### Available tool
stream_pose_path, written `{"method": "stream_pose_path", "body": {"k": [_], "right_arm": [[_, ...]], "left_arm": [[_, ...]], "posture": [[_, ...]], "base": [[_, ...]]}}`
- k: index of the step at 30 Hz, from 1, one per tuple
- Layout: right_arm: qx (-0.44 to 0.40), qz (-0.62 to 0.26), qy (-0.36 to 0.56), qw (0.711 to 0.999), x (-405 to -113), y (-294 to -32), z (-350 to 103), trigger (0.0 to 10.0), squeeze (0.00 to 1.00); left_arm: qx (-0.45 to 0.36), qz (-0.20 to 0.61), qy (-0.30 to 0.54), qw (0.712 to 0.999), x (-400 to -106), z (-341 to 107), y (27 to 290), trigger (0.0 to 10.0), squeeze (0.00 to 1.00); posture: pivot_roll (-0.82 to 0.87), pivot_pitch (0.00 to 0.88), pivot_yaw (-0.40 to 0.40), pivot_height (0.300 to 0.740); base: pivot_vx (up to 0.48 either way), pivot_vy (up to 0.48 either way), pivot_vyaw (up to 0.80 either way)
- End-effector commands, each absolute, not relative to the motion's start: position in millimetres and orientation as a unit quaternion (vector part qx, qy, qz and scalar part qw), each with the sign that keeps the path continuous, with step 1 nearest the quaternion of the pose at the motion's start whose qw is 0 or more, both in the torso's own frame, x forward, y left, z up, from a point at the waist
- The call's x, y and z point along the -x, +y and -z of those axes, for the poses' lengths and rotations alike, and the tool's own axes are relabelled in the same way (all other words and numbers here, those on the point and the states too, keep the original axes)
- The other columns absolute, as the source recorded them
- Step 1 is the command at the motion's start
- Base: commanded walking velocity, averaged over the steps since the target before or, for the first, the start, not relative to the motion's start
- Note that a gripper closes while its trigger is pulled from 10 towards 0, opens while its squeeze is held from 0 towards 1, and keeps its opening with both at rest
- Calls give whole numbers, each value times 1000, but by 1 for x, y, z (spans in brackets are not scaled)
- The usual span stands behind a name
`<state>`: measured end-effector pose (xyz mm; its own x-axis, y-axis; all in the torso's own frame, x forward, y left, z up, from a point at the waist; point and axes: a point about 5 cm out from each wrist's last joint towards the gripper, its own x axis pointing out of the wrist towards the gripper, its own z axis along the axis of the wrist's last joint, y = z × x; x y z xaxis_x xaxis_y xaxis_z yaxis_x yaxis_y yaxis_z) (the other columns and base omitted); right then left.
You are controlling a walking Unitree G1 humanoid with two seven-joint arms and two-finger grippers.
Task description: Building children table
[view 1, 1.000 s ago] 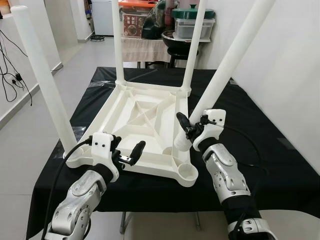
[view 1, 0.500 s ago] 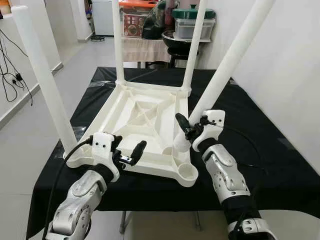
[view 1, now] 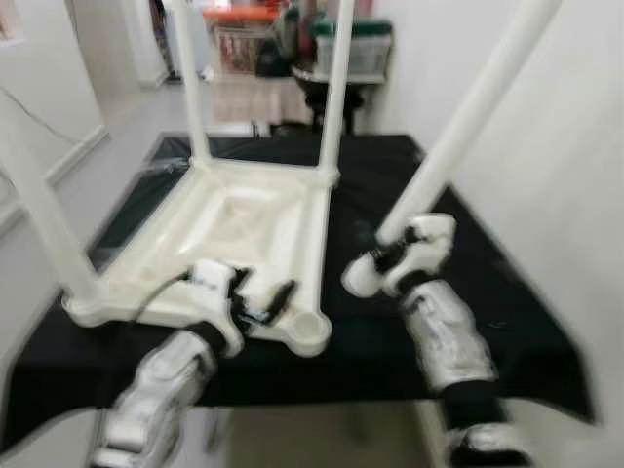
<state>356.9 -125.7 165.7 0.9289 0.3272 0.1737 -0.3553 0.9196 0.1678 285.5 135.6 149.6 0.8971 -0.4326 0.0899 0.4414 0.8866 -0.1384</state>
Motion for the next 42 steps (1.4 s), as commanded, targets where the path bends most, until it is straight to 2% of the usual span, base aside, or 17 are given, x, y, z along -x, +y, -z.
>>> {"method": "stream_pose_path", "body": {"k": [1,18,24,42], "right_arm": [[-102,-169,-81,977,-358,-130,-170,10000,0],[-106,-171,-81,976,-359,-129,-170,10000,0],[-107,-172,-81,976,-360,-129,-171,10000,0],[-105,-189,-80,973,-360,-126,-172,10000,0]], "left_arm": [[76,227,-27,970,-287,-148,136,10000,0],[71,233,-34,969,-287,-148,137,10000,0],[69,238,-36,968,-286,-149,136,10000,0],[72,238,-36,968,-285,-151,135,10000,0]], "posture": [[-76,0,-66,740],[-79,0,-65,740],[-81,0,-64,740],[-82,0,-65,740]], "base": [[0,0,0],[0,0,0],[0,-406,0],[0,0,0]]}}
